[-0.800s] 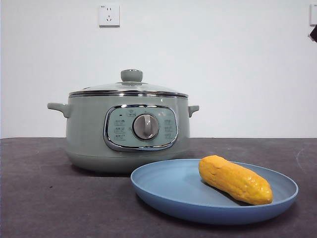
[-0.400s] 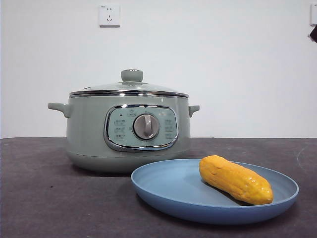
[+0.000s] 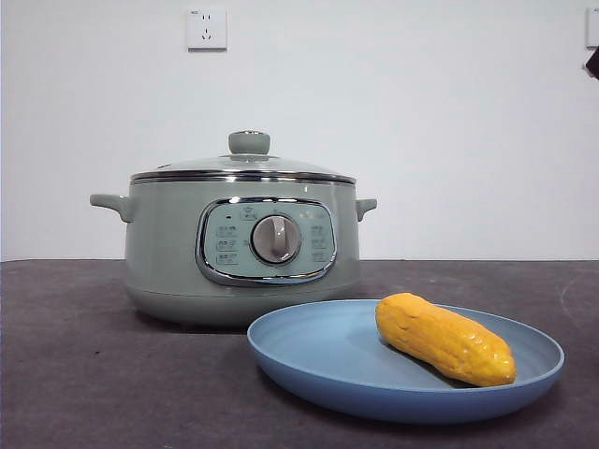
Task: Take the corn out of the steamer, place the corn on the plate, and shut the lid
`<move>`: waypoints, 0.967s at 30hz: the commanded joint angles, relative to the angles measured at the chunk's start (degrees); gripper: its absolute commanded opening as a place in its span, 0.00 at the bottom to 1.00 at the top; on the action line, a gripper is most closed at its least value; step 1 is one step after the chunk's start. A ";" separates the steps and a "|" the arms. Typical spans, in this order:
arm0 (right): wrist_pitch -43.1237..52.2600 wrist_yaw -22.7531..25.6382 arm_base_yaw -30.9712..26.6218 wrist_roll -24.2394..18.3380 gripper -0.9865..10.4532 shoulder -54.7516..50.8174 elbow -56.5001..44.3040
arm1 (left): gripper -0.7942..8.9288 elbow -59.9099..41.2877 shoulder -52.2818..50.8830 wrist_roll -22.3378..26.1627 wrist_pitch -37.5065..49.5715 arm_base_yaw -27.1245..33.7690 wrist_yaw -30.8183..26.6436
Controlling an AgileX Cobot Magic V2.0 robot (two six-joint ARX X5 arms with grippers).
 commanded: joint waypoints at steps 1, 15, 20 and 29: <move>0.28 0.09 0.17 -0.28 0.09 -0.04 -0.46 | 0.08 -0.74 -0.15 -0.57 0.28 0.17 -0.09; 8.63 3.93 -22.73 -13.75 0.09 -12.83 -6.67 | 0.08 -0.76 -0.15 -0.57 0.28 0.17 -0.09; 21.18 2.67 -29.35 -13.11 0.09 -20.87 -17.27 | 0.08 -0.76 -0.15 -0.57 0.28 0.17 -0.09; 26.12 2.75 -31.91 -12.66 0.09 -27.32 -31.47 | 0.08 -0.74 -0.15 -0.57 0.26 0.17 -0.09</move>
